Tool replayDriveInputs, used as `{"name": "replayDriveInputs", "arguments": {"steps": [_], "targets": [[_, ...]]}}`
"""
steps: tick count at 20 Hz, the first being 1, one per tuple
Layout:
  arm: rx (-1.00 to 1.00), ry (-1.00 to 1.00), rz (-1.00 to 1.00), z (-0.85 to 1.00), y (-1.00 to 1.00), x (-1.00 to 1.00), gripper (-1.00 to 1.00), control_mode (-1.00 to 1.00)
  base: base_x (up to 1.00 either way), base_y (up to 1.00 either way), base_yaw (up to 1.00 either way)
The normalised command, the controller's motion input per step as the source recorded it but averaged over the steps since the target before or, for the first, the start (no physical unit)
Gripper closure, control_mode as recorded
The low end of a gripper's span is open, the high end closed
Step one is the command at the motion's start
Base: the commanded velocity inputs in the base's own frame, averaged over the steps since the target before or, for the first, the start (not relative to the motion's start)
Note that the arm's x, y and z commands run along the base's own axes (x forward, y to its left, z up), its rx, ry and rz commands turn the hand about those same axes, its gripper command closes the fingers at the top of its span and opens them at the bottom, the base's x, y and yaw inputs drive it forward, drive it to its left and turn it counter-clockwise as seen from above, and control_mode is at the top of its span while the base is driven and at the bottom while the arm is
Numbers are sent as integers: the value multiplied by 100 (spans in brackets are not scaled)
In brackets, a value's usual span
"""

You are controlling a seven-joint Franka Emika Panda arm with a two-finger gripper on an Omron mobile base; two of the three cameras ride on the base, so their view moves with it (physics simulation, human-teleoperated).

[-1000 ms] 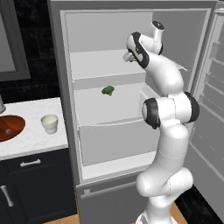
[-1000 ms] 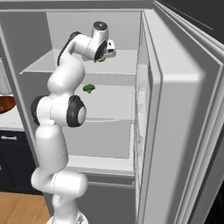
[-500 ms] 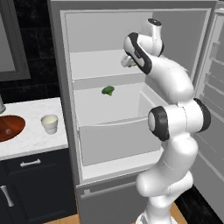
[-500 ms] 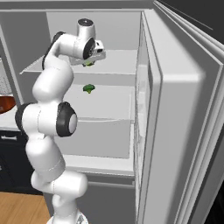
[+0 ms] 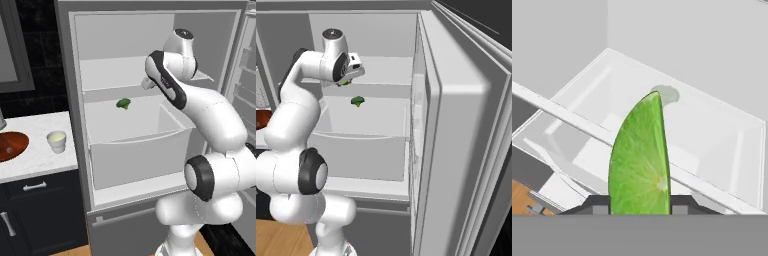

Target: Grab a lemon wedge from the fridge and one ice cube from the ice bowl, and put them in the glass of lemonade.

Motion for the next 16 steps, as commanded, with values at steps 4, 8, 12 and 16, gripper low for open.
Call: {"name": "replayDriveInputs", "arguments": {"steps": [4, 8, 12, 16], "targets": [[0, 0, 0, -18, -5, -100, 100, -100, 0, 0, 0], [0, 0, 0, -20, -6, -100, 100, -100, 0, 0, 0], [-4, 10, 0, -59, 0, -91, 100, -100, 0, 0, 0], [-6, 15, 0, -68, 0, -76, 100, -100, 0, 0, 0]]}}
